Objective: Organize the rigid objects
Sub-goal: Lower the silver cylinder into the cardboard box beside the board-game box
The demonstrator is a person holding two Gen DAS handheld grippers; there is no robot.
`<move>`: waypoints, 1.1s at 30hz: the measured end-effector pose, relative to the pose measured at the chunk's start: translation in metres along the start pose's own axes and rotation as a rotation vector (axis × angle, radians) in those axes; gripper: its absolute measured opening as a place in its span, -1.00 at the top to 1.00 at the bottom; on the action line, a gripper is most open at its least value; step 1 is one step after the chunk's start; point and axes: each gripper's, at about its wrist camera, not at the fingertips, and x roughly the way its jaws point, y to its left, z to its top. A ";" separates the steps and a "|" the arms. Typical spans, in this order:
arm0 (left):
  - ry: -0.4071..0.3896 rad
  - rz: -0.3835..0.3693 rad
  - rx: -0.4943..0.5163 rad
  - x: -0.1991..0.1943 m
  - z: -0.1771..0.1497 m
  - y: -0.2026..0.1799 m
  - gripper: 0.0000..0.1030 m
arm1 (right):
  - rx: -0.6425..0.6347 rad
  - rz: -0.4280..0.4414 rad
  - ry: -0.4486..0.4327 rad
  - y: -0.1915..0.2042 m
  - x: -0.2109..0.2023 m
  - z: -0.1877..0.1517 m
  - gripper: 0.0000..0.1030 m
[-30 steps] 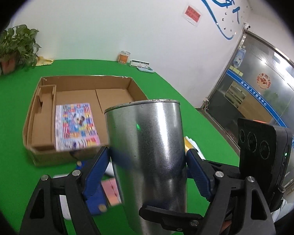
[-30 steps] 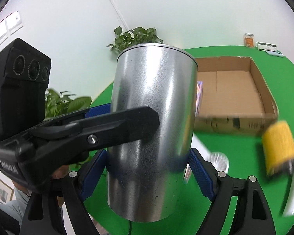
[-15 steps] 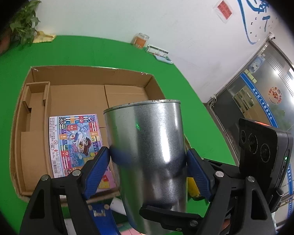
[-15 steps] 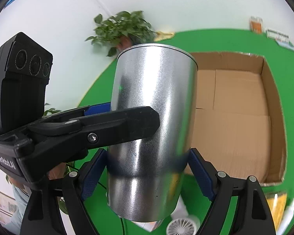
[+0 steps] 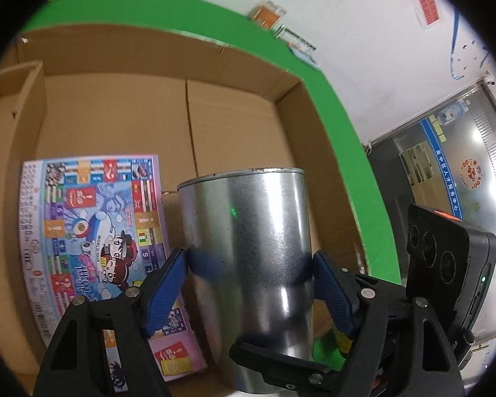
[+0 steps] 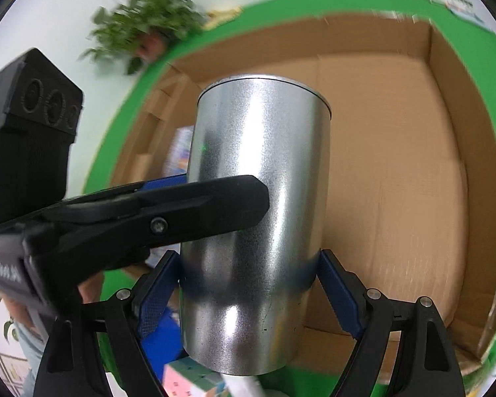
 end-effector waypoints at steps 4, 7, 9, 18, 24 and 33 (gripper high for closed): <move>0.023 0.020 -0.033 0.010 0.001 0.005 -0.50 | 0.054 0.036 0.012 -0.019 0.009 0.007 -0.59; 0.040 0.049 -0.027 0.009 0.003 0.003 -0.46 | 0.072 0.053 0.026 -0.027 0.012 -0.002 -0.59; 0.041 0.077 0.007 0.003 0.004 -0.002 -0.47 | 0.085 0.057 0.026 -0.032 0.013 -0.004 -0.59; -0.173 0.145 0.055 -0.084 -0.037 -0.018 -0.47 | 0.180 0.064 0.050 -0.010 0.010 -0.020 -0.72; -0.488 0.339 0.172 -0.162 -0.113 -0.051 -0.55 | 0.046 -0.055 -0.229 0.037 -0.075 -0.083 -0.95; -0.766 0.530 0.263 -0.173 -0.250 -0.087 -0.68 | -0.104 -0.356 -0.635 0.074 -0.148 -0.240 -0.98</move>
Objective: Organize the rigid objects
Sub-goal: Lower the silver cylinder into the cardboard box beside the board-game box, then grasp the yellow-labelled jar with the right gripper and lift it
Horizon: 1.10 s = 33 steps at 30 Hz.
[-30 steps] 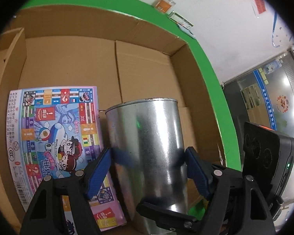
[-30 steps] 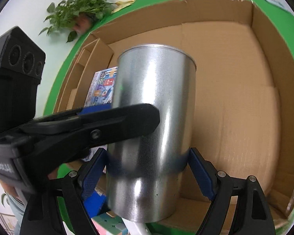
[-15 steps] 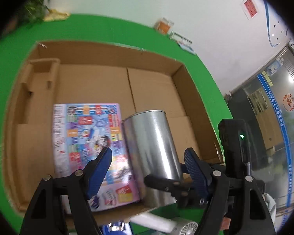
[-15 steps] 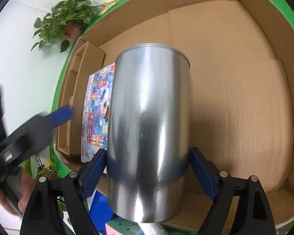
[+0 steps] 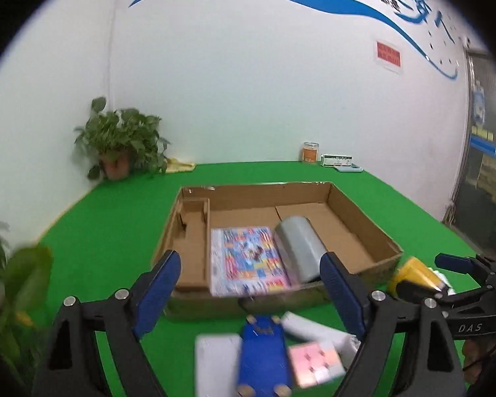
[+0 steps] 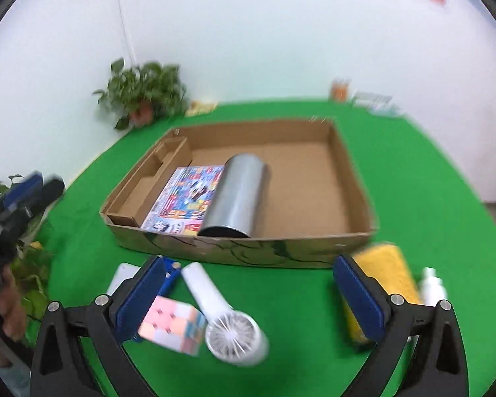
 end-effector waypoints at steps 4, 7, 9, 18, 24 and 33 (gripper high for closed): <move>0.064 -0.027 -0.057 -0.008 -0.035 -0.008 -0.11 | 0.003 -0.039 0.002 -0.006 -0.032 -0.040 -0.98; 0.205 -0.114 -0.039 0.004 -0.050 -0.022 0.98 | -0.037 -0.045 0.003 -0.009 -0.046 -0.058 -0.47; 0.201 -0.128 -0.030 -0.003 -0.055 -0.027 0.97 | -0.047 -0.051 0.012 -0.008 -0.051 -0.064 -0.06; 0.126 -0.061 -0.008 -0.027 -0.054 -0.033 -0.98 | -0.081 -0.042 -0.004 -0.001 -0.054 -0.066 -0.98; 0.171 -0.061 -0.078 -0.022 -0.064 -0.019 -0.98 | -0.089 -0.053 0.004 -0.009 -0.042 -0.056 -0.98; 0.211 -0.075 -0.074 -0.016 -0.076 -0.012 -0.98 | -0.136 -0.177 0.073 -0.063 0.019 -0.019 -0.98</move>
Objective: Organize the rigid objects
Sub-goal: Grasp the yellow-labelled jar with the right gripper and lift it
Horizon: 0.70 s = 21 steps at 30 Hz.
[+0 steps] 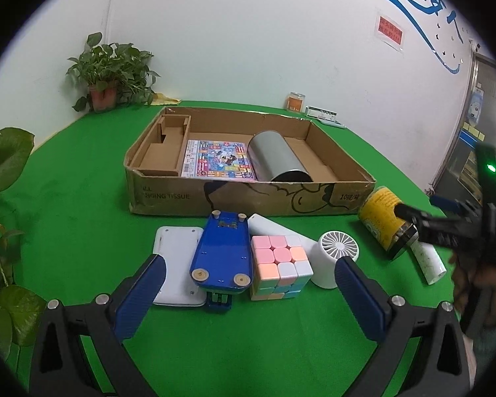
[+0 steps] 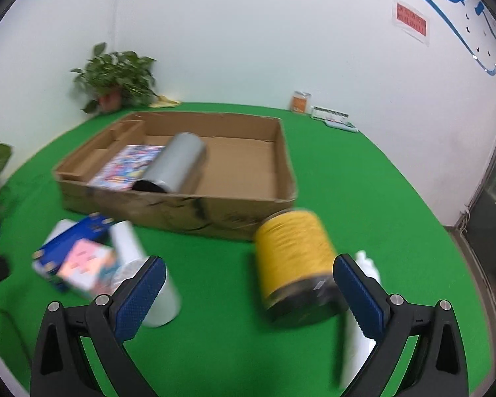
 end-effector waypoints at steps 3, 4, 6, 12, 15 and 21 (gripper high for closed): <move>0.019 -0.008 -0.015 0.002 -0.003 0.002 -0.98 | -0.004 -0.011 0.077 -0.023 0.037 0.007 -0.98; 0.023 -0.012 -0.017 0.003 -0.003 0.003 -0.98 | -0.002 -0.010 0.117 -0.031 0.052 0.007 -0.98; 0.028 -0.015 -0.020 0.003 -0.004 0.005 -0.98 | 0.015 0.005 0.180 -0.043 0.075 0.005 -0.97; 0.059 -0.066 -0.046 0.009 -0.005 0.006 -0.98 | 0.037 0.069 0.269 -0.043 0.092 -0.013 -0.64; 0.116 -0.143 -0.065 0.017 -0.004 0.004 -0.97 | 0.049 0.087 0.295 -0.036 0.073 -0.029 -0.63; 0.256 -0.356 -0.099 0.034 -0.013 -0.013 -0.97 | -0.064 0.041 0.294 0.002 0.016 -0.072 -0.65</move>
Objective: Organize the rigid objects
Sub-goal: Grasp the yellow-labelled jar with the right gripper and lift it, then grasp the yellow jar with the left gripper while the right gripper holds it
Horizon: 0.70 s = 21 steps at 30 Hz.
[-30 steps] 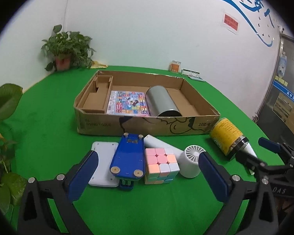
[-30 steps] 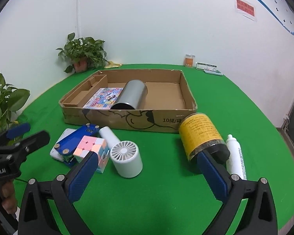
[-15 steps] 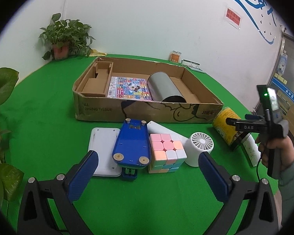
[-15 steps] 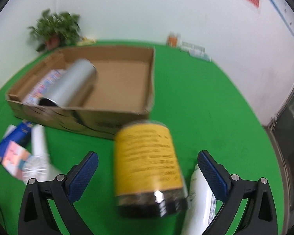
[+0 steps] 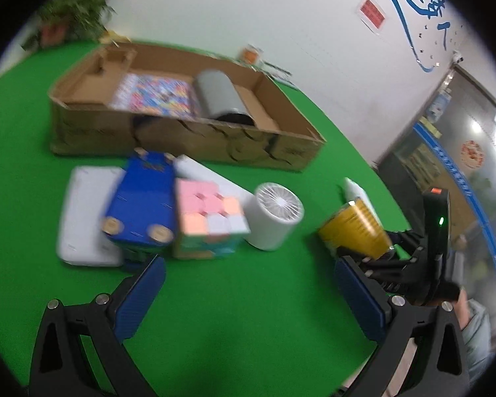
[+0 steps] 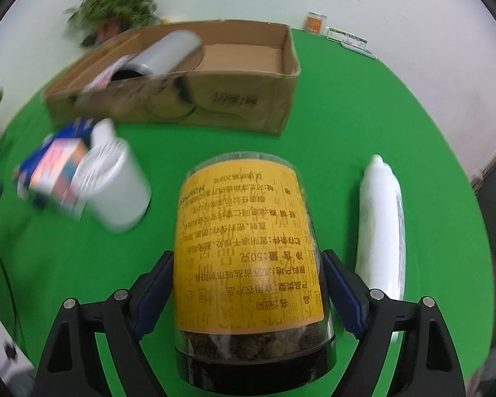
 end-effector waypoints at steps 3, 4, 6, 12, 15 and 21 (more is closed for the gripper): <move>0.105 -0.138 -0.032 0.018 -0.006 -0.007 -0.97 | 0.020 0.078 0.017 0.018 -0.017 -0.019 -0.69; 0.135 -0.178 -0.042 0.023 -0.008 -0.009 -0.97 | 0.028 0.162 0.004 0.025 -0.026 -0.024 -0.76; 0.190 -0.252 -0.076 0.034 -0.013 -0.011 -0.97 | 0.053 0.330 -0.033 0.028 -0.042 -0.027 -0.87; 0.280 -0.306 -0.191 0.049 -0.025 0.004 -0.96 | 0.241 0.548 0.074 0.013 -0.016 -0.023 -0.82; 0.295 -0.296 -0.217 0.047 -0.030 0.013 -0.96 | 0.176 0.600 0.120 0.039 -0.010 -0.023 -0.65; 0.364 -0.373 -0.279 0.053 -0.046 0.022 -0.88 | 0.074 0.603 0.173 0.091 -0.012 -0.026 -0.63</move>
